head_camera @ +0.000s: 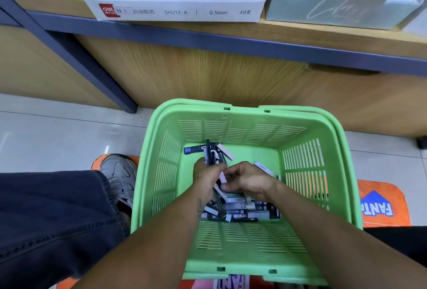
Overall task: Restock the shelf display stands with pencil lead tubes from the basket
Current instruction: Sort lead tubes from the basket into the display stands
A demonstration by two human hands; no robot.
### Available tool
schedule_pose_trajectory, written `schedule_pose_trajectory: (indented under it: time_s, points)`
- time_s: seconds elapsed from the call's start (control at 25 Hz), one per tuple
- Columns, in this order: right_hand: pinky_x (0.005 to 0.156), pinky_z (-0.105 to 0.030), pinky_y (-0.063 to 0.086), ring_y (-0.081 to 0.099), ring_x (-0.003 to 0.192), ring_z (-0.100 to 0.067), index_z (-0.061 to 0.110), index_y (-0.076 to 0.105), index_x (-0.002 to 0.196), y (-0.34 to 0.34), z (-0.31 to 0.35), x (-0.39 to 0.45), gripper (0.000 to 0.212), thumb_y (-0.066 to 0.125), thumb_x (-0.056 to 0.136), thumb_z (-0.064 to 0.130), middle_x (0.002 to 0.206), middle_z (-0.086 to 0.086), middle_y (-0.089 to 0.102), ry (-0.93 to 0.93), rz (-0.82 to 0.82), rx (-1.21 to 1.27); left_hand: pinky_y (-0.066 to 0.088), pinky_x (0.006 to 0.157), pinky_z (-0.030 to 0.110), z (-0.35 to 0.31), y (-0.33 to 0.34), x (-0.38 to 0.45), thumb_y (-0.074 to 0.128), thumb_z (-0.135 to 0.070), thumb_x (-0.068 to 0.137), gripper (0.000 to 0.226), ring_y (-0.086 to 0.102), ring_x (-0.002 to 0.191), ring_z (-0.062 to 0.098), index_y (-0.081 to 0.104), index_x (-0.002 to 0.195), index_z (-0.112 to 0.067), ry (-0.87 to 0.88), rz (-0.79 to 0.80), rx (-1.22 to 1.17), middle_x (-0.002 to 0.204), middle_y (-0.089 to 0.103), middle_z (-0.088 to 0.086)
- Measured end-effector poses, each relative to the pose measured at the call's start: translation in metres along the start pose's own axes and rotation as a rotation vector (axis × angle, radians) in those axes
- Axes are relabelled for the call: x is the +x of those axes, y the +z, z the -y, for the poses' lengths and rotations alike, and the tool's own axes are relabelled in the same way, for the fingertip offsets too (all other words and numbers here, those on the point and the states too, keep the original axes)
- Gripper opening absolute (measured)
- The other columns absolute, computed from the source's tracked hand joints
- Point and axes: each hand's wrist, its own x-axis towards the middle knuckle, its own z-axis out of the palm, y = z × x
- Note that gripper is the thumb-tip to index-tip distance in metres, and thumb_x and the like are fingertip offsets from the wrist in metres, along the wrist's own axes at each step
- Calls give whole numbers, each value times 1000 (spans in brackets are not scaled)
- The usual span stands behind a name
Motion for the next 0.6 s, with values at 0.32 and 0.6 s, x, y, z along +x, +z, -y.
schedule_pose_trajectory:
  time_s: [0.32,0.6]
  points:
    - [68,-28,57,70,88,-22,11,63,126,-16,49,-19,39,62,90,-6,107,-7,73,-71,-279,-266,55,67,39,-14,-19,-20,69,8,82,26,61,65,23,62,101,-8,146,212,212,74,63,7]
    - [74,-8,50,61,118,-19,16,54,142,10,58,-38,57,60,89,-6,126,-1,63,-270,-219,-292,44,40,24,-29,-30,-60,65,8,83,24,53,45,16,57,102,-4,78,507,305,61,60,7]
